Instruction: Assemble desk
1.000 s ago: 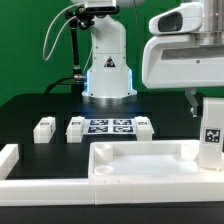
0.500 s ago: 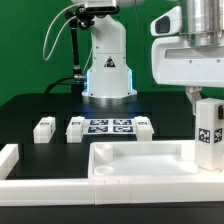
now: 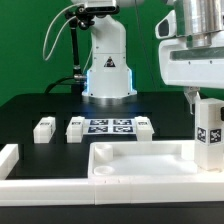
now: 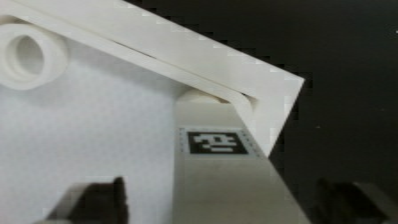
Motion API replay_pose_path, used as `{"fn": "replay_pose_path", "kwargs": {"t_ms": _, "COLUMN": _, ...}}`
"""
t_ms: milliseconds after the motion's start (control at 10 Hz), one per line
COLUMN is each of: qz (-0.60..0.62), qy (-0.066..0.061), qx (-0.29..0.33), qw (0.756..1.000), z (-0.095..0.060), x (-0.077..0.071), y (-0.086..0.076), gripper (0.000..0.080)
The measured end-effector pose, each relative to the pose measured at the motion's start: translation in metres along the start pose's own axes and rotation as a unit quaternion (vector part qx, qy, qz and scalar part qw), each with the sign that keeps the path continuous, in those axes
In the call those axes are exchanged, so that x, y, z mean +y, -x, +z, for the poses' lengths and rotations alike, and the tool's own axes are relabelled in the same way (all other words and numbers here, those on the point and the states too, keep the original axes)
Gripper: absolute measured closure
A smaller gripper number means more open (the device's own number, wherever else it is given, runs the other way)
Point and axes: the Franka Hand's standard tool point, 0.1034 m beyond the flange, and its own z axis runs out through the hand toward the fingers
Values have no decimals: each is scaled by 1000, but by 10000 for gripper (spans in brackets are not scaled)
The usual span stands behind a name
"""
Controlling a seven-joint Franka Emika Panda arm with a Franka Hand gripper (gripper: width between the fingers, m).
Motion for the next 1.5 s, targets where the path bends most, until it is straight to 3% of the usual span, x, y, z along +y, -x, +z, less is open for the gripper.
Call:
{"fn": "replay_pose_path", "kwargs": {"t_ms": 100, "qz": -95, "qy": -1, "qx": -2, "qw": 996, "z": 1, "x": -2, "y": 4, "gripper": 181}}
{"fn": "replay_pose_path", "kwargs": {"t_ms": 600, "qz": -280, "qy": 1, "qx": -3, "qw": 960, "z": 3, "x": 0, "y": 5, "gripper": 151}}
{"fn": "replay_pose_path", "kwargs": {"t_ms": 800, "qz": -502, "qy": 20, "qx": 8, "qw": 865, "z": 2, "x": 0, "y": -1, "gripper": 151}}
{"fn": "replay_pose_path", "kwargs": {"t_ms": 900, "qz": -569, "qy": 22, "qx": 3, "qw": 822, "z": 1, "x": 0, "y": -7, "gripper": 151}}
{"fn": "replay_pose_path", "kwargs": {"t_ms": 1000, "qz": -557, "qy": 18, "qx": 3, "qw": 830, "z": 1, "x": 4, "y": -15, "gripper": 151}}
{"fn": "replay_pose_path", "kwargs": {"t_ms": 1200, "qz": -546, "qy": 18, "qx": 3, "qw": 837, "z": 1, "x": 4, "y": -13, "gripper": 163}}
{"fn": "replay_pose_path", "kwargs": {"t_ms": 1400, "qz": -505, "qy": 18, "qx": 4, "qw": 863, "z": 1, "x": 3, "y": -13, "gripper": 514}}
{"fn": "replay_pose_path", "kwargs": {"t_ms": 1500, "qz": -475, "qy": 17, "qx": 4, "qw": 880, "z": 2, "x": 3, "y": -13, "gripper": 514}}
